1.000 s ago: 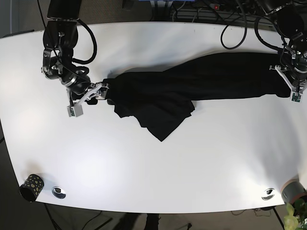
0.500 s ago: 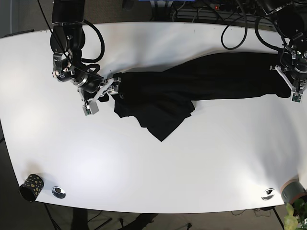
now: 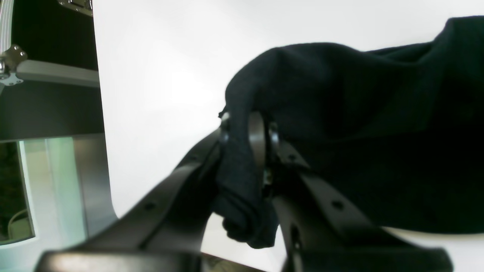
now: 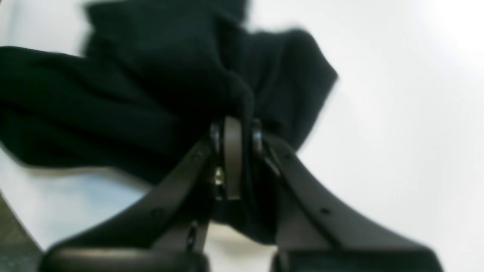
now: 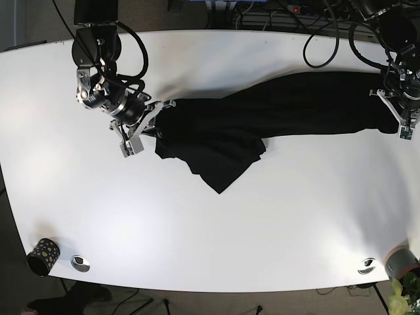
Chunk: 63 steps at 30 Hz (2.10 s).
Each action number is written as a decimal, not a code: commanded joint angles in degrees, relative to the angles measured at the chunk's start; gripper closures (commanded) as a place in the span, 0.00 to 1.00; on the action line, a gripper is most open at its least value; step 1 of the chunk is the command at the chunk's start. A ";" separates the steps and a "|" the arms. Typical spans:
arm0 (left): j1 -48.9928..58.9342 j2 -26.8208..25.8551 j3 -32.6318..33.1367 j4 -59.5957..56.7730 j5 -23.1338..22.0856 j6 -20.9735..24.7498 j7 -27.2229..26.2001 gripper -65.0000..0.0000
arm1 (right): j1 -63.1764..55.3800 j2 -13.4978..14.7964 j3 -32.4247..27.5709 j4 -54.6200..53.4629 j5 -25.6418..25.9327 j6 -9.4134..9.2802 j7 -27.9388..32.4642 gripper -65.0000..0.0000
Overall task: Fold the T-shirt properly
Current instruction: 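Lift the shirt with both grippers and stretch it between them, then lay the stretched shirt flat on the table and open both grippers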
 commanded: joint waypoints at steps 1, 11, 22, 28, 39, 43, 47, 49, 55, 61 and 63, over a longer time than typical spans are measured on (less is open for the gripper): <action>-0.52 -0.96 -0.33 0.98 0.22 0.53 -1.08 1.00 | -1.30 1.18 0.16 6.18 1.36 0.44 1.28 1.00; -2.28 -0.96 -0.06 1.42 0.13 0.53 -1.17 1.00 | -6.67 3.47 0.69 13.03 1.54 0.44 1.28 1.00; -14.85 -0.96 5.83 1.51 0.05 0.53 -0.99 1.00 | 7.84 8.83 3.50 6.09 1.71 0.44 1.28 1.00; -24.09 -0.96 12.33 -0.69 0.22 0.53 -0.81 1.00 | 19.01 10.68 3.41 -0.42 1.71 1.06 -1.63 1.00; -47.56 -1.14 16.73 -17.39 0.22 0.70 -1.08 1.00 | 46.43 14.02 3.24 -16.77 1.62 7.30 -5.49 1.00; -53.54 -3.25 16.99 -22.14 0.22 0.61 -1.17 1.00 | 53.64 15.34 3.32 -19.93 1.54 7.39 -7.43 1.00; -55.21 -3.60 17.87 -25.21 -0.04 0.53 -1.17 1.00 | 55.14 16.13 3.76 -19.49 1.71 8.80 -9.80 1.00; -54.06 -3.60 17.87 -25.21 -0.13 0.44 -1.17 1.00 | 54.43 16.48 3.76 -18.88 1.71 9.67 -10.59 1.00; -46.15 -3.51 17.78 -23.98 -0.22 0.35 -1.17 1.00 | 42.74 15.25 8.77 -14.92 1.71 10.20 -10.94 1.00; -35.60 -2.90 17.70 -20.55 -0.22 0.35 -1.17 1.00 | 30.26 12.61 11.59 -10.00 1.71 10.20 -10.94 1.00; -32.09 -1.84 17.61 -18.97 -0.30 0.35 -1.17 1.00 | 26.13 11.56 13.17 -8.68 1.71 10.20 -10.86 1.00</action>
